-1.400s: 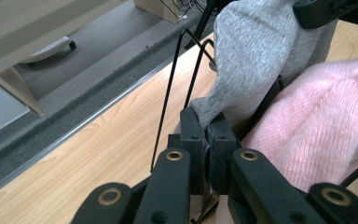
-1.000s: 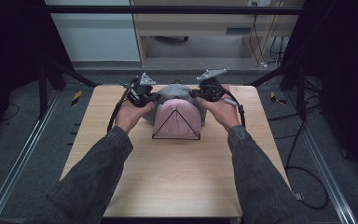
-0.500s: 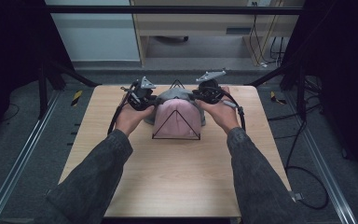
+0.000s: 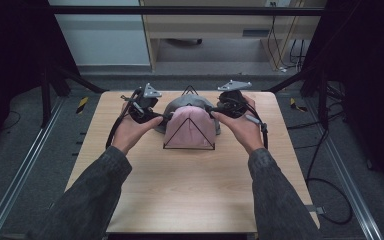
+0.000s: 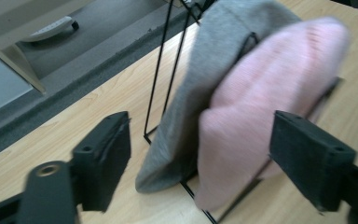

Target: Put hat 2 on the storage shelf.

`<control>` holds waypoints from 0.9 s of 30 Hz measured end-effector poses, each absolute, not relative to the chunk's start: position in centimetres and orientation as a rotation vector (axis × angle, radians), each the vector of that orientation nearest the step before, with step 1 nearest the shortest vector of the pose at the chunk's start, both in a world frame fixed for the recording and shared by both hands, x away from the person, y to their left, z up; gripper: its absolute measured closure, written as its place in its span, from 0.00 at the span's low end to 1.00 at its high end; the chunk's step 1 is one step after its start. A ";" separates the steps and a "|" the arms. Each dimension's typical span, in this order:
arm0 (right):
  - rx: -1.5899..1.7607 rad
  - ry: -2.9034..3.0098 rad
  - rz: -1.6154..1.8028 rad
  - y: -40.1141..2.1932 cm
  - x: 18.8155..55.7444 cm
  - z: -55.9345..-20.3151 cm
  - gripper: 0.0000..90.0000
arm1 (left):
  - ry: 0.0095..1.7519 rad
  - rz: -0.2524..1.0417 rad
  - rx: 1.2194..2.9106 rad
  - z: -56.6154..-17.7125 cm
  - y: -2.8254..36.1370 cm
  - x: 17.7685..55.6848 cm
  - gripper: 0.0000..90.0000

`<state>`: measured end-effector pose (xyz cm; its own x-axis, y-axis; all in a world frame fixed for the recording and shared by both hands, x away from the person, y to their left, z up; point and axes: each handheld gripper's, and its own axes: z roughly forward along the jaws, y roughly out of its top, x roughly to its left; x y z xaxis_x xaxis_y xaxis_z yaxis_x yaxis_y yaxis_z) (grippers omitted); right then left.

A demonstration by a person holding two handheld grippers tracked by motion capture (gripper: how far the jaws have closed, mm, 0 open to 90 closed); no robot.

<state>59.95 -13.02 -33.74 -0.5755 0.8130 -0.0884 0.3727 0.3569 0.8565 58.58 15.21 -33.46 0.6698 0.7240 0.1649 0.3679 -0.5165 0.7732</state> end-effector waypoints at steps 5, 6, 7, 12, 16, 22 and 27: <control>1.041 2.099 1.150 -13.3 57.7 -33.6 0.20 | 0.810 0.591 2.162 -34.0 14.8 55.9 0.15; 1.041 2.099 1.150 -13.3 57.7 -33.6 0.20 | 0.810 0.591 2.162 -34.0 14.8 55.9 0.14; 1.040 2.095 1.153 -13.4 57.3 -33.6 0.19 | 0.802 0.589 2.163 -34.1 14.7 55.5 0.14; 1.027 2.096 1.166 -13.6 55.9 -33.5 0.16 | 0.824 0.525 2.131 -35.0 15.0 54.1 0.10; 1.011 2.082 1.188 -13.9 54.9 -33.3 0.16 | 0.804 0.563 2.154 -35.2 15.7 52.8 0.09; 1.003 2.054 1.236 -14.5 53.1 -33.5 0.16 | 0.806 0.576 2.166 -35.5 17.0 51.0 0.09; 1.004 2.054 1.240 -14.9 52.2 -33.8 0.14 | 0.804 0.576 2.175 -35.9 17.7 50.1 0.08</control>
<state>52.17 -14.89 -33.76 -0.5809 0.8114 -0.0645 0.3208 0.3010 0.8981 50.06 17.74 -35.92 0.7036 0.6946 0.1499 0.3652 -0.5344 0.7623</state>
